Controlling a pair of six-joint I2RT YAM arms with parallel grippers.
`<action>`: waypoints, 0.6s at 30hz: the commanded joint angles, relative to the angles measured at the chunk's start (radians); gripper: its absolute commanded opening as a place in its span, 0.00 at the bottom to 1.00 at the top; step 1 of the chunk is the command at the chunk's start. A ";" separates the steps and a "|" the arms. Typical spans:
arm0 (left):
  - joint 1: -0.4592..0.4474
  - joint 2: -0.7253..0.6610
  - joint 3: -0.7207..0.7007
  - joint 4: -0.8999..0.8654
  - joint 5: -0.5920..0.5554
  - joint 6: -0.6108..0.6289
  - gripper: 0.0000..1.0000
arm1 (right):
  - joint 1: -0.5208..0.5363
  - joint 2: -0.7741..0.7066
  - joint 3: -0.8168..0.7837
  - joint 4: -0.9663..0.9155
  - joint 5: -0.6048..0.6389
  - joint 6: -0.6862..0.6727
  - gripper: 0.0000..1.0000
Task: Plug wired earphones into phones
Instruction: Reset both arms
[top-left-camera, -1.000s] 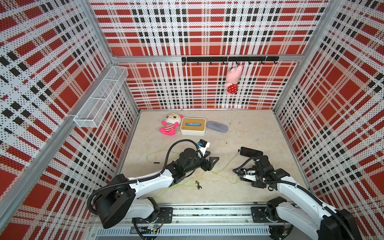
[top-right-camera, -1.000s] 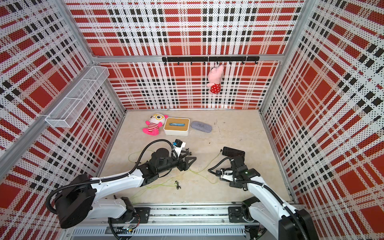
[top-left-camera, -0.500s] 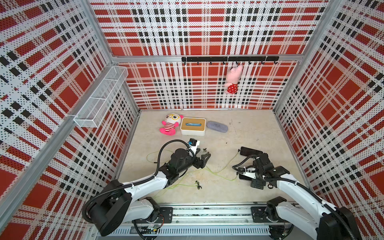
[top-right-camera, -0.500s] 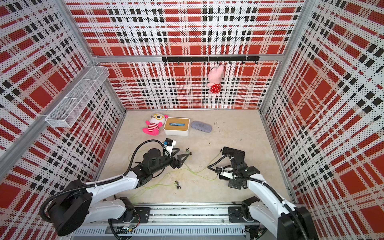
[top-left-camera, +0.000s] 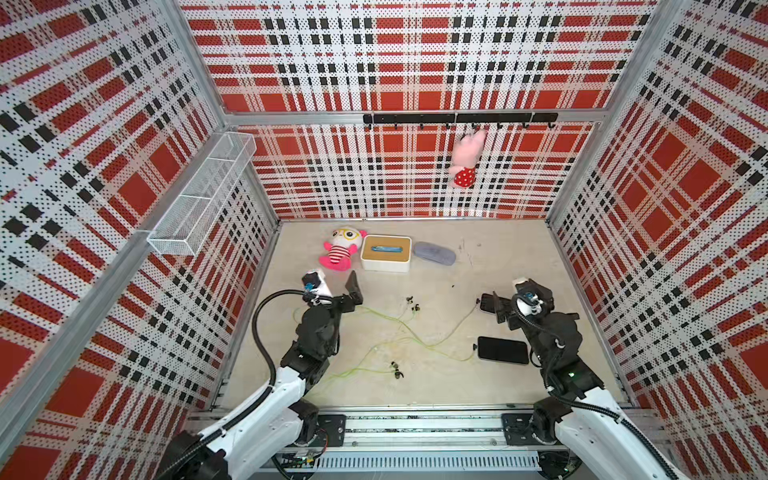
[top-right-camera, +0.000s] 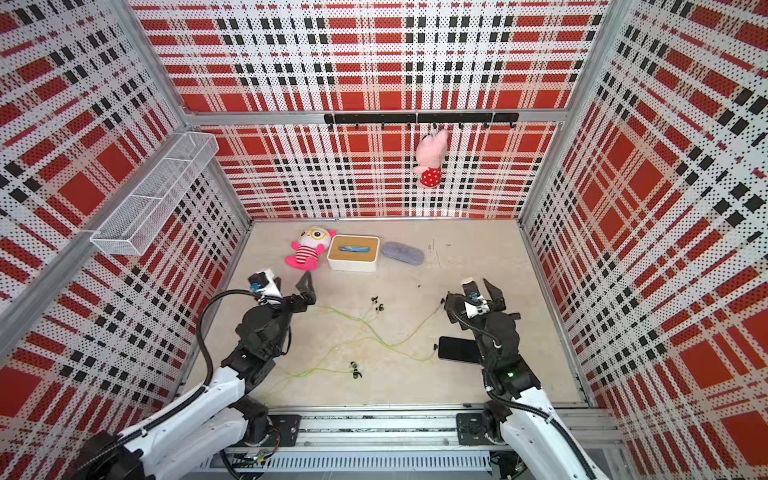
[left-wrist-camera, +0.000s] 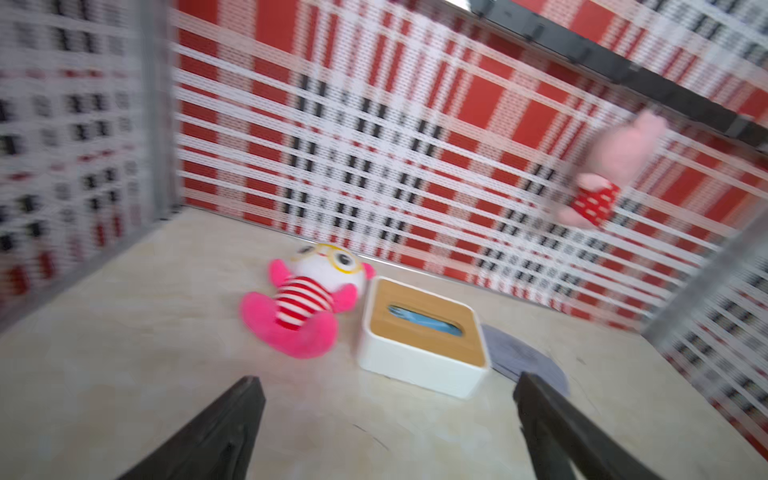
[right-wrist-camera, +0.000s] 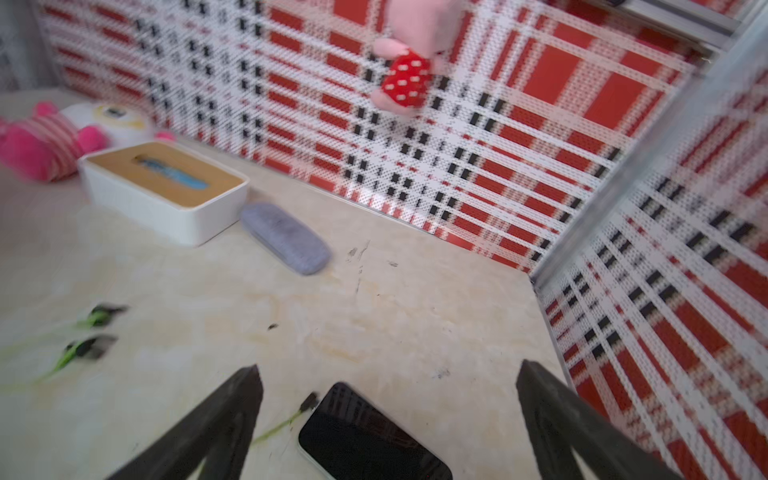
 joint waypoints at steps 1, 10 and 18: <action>0.084 -0.018 -0.046 0.046 -0.217 0.036 0.98 | -0.010 0.102 -0.112 0.367 0.257 0.206 1.00; 0.319 0.251 -0.244 0.541 -0.024 0.177 0.98 | -0.085 0.681 -0.104 0.877 0.136 0.089 1.00; 0.488 0.517 -0.134 0.705 0.321 0.117 0.98 | -0.229 0.917 -0.038 1.010 -0.051 0.151 1.00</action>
